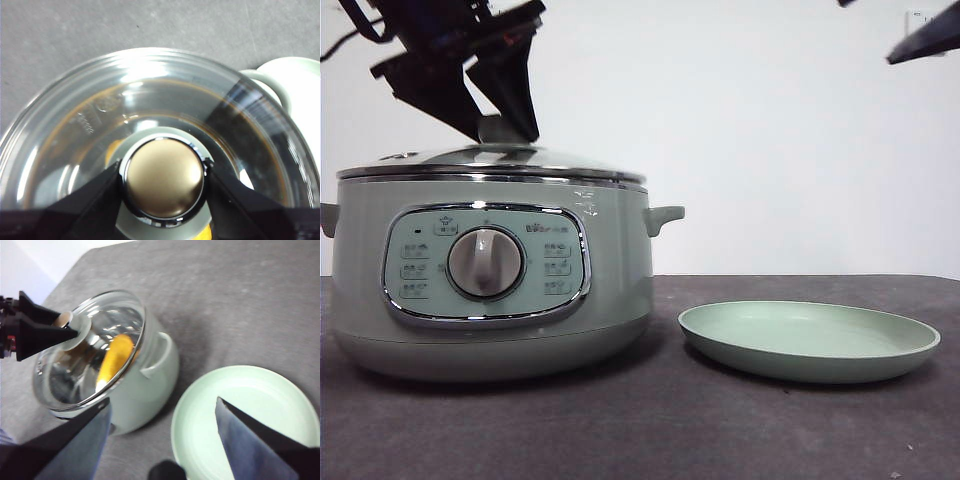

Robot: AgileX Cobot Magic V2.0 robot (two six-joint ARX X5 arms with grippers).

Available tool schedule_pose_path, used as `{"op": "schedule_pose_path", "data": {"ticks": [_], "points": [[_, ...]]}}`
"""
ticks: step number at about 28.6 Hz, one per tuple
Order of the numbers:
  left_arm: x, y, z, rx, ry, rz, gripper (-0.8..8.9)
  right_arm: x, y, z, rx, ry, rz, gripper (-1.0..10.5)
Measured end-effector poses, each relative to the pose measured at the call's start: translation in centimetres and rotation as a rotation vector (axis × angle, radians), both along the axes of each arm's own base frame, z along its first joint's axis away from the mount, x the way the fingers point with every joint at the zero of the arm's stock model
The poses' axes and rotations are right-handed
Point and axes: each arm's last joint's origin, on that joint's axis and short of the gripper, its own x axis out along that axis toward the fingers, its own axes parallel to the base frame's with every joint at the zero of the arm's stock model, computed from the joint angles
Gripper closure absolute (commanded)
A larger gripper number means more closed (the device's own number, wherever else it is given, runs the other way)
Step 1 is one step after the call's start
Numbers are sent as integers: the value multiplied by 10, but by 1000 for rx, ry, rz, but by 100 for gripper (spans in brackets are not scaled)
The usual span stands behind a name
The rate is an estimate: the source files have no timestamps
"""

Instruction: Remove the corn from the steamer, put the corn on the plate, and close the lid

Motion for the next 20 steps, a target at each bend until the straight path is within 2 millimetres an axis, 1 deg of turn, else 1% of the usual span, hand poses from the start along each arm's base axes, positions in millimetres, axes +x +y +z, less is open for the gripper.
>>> {"op": "schedule_pose_path", "data": {"ticks": [3, 7, 10, 16, 18, 19, 20], "points": [[-16, 9, 21, -10, -87, 33, 822, 3, 11, 1, 6, 11, 46, 599], [-48, 26, 57, -57, -237, 74, 822, 13, 28, 6, 7, 31, 112, 599], [-72, 39, 76, -79, -324, 110, 822, 23, 44, 10, 1, 51, 161, 599], [-123, 69, 97, -48, -424, 239, 822, 43, 86, 18, -69, 98, 222, 588], [-139, 78, 101, -42, -448, 271, 822, 48, 103, 21, -105, 107, 238, 526], [-152, 85, 103, -39, -464, 292, 822, 53, 119, 24, -140, 114, 248, 497], [-161, 90, 103, -30, -472, 314, 822, 57, 131, 26, -175, 121, 253, 497]]}}
